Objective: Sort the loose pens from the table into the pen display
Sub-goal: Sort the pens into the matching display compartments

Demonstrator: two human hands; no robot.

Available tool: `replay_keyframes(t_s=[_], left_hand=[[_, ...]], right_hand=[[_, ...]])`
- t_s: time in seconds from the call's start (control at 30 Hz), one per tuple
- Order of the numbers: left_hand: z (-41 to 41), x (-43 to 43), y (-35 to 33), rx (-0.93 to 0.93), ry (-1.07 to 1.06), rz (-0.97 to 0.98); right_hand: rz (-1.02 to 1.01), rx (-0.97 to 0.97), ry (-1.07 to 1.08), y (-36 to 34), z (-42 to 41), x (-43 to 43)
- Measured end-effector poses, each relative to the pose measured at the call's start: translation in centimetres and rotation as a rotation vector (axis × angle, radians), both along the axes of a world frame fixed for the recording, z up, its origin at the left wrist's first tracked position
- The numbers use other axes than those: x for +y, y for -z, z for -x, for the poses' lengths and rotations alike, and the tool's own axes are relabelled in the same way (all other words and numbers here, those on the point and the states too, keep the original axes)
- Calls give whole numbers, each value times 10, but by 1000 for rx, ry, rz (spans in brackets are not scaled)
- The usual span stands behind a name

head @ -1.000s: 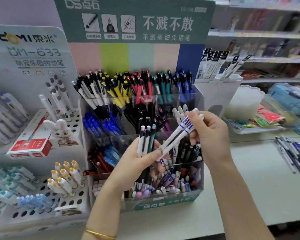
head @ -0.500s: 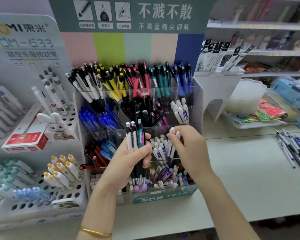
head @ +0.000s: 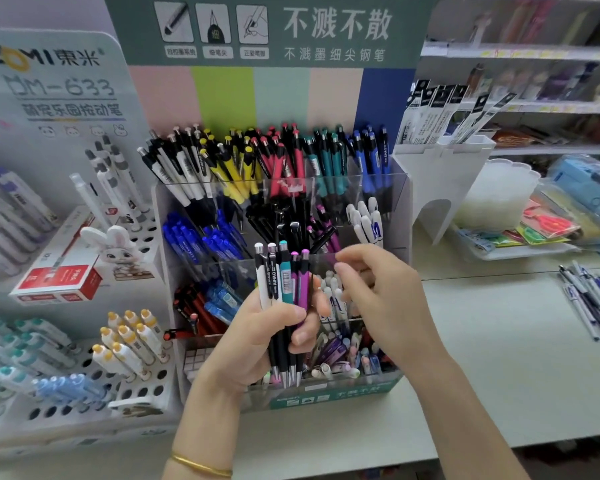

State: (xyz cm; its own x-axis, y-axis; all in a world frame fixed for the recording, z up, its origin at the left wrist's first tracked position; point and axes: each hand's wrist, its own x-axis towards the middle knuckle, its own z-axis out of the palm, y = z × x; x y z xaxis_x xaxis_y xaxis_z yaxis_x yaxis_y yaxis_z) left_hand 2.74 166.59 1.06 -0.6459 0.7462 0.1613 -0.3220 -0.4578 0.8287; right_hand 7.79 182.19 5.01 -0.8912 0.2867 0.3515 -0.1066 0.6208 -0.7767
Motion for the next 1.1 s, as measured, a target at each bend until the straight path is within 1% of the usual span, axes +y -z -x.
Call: replay_keyframes(t_s=[0.07, 0.1, 0.17, 0.23, 0.37, 0.47, 0.53, 0.63, 0.77, 0.87, 1.1], left_hand=[[0, 1, 0, -12, 31, -4], [0, 1, -1, 3, 44, 3], [0, -1, -2, 31, 65, 24], [0, -2, -4, 42, 86, 35], [-1, -4, -5, 75, 67, 64], [-1, -9, -9, 105, 83, 113], [1, -13, -10, 116, 124, 133], [3, -18, -11, 113, 200, 111], [1, -17, -13, 89, 213, 108], [3, -14, -15, 64, 180, 120], [5, -5, -16, 9, -37, 182]], right_hand=[[288, -36, -165, -14, 0, -8], [345, -80, -227, -18, 1, -10], [302, -150, -316, -21, 4, -12], [275, -162, -353, -21, 7, -14], [334, -154, -356, -20, 11, -15], [428, -177, -418, -21, 11, -15], [430, -212, -465, -23, 13, -14], [423, -288, -560, -22, 19, -11], [448, -290, -593, -19, 26, -11], [479, -286, -578, -20, 28, -7], [485, -281, -462, -18, 33, 3]])
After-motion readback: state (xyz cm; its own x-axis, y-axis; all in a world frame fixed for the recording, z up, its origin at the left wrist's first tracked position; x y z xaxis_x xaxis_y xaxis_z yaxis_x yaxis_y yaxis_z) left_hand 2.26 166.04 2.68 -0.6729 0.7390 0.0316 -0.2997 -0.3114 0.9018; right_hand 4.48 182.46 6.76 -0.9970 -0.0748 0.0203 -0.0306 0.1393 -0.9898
